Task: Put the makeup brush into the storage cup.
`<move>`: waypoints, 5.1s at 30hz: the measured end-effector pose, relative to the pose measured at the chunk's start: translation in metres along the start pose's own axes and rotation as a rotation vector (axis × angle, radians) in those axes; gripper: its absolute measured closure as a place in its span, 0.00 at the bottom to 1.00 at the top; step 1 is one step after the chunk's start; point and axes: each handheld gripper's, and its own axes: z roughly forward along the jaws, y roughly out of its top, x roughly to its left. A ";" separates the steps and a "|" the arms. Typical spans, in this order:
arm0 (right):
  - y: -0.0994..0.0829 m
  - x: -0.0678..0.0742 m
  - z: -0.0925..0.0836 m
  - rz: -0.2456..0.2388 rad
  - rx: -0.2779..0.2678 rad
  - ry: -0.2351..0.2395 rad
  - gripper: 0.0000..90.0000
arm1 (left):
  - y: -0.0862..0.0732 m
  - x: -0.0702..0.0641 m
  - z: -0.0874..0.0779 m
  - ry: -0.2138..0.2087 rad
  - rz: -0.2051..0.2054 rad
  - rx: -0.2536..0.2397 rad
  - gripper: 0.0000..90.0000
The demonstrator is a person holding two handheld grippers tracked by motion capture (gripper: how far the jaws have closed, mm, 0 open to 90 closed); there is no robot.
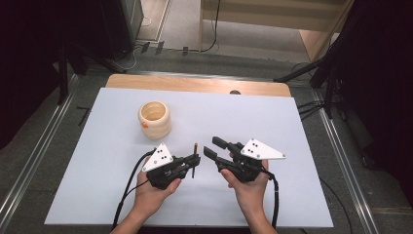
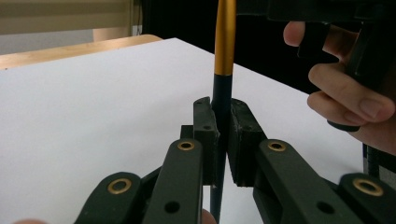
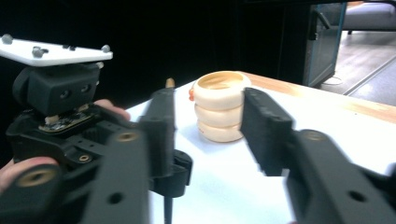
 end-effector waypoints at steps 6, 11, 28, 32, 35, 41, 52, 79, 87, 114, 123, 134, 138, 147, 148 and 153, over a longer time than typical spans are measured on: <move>-0.002 -0.009 -0.009 0.019 0.000 -0.041 0.25 | 0.001 0.006 -0.006 0.024 -0.001 -0.001 0.93; -0.006 -0.021 -0.018 0.043 0.022 -0.083 0.08 | 0.003 0.014 -0.011 0.049 -0.008 -0.013 0.93; -0.032 -0.053 -0.063 0.001 0.042 -0.194 0.00 | 0.017 0.041 -0.027 0.126 -0.027 -0.050 0.93; -0.037 -0.057 -0.069 0.001 0.049 -0.212 0.00 | 0.024 0.046 -0.029 0.144 -0.020 -0.056 0.93; -0.041 -0.061 -0.076 0.008 0.050 -0.227 0.00 | 0.027 0.049 -0.030 0.152 -0.020 -0.062 0.93; -0.049 -0.066 -0.086 0.005 0.064 -0.257 0.00 | 0.033 0.056 -0.032 0.159 -0.010 -0.063 0.93; -0.068 -0.077 -0.101 0.010 0.092 -0.284 0.00 | 0.043 0.071 -0.041 0.186 -0.031 -0.086 0.93; -0.080 -0.077 -0.099 0.015 0.124 -0.276 0.00 | 0.072 0.109 -0.049 0.289 -0.052 -0.162 0.93; -0.080 -0.077 -0.100 0.009 0.119 -0.282 0.00 | 0.078 0.117 -0.049 0.315 -0.046 -0.175 0.93; -0.079 -0.076 -0.102 0.019 0.111 -0.285 0.01 | 0.070 0.139 -0.033 0.400 -0.046 -0.168 0.93; -0.079 -0.076 -0.101 0.015 0.114 -0.283 0.01 | 0.065 0.144 -0.027 0.431 -0.041 -0.154 0.93; -0.079 -0.075 -0.101 0.015 0.115 -0.281 0.01 | 0.054 0.151 -0.020 0.464 -0.072 -0.143 0.93; -0.079 -0.075 -0.101 0.015 0.115 -0.281 0.01 | 0.053 0.152 -0.019 0.478 -0.073 -0.143 0.93; -0.079 -0.075 -0.100 0.014 0.115 -0.280 0.01 | 0.042 0.155 -0.015 0.509 -0.092 -0.115 0.93; -0.079 -0.075 -0.100 0.014 0.116 -0.280 0.01 | 0.042 0.156 -0.015 0.510 -0.092 -0.114 0.93; -0.079 -0.075 -0.099 0.015 0.119 -0.281 0.01 | 0.037 0.157 -0.014 0.514 -0.102 -0.103 0.93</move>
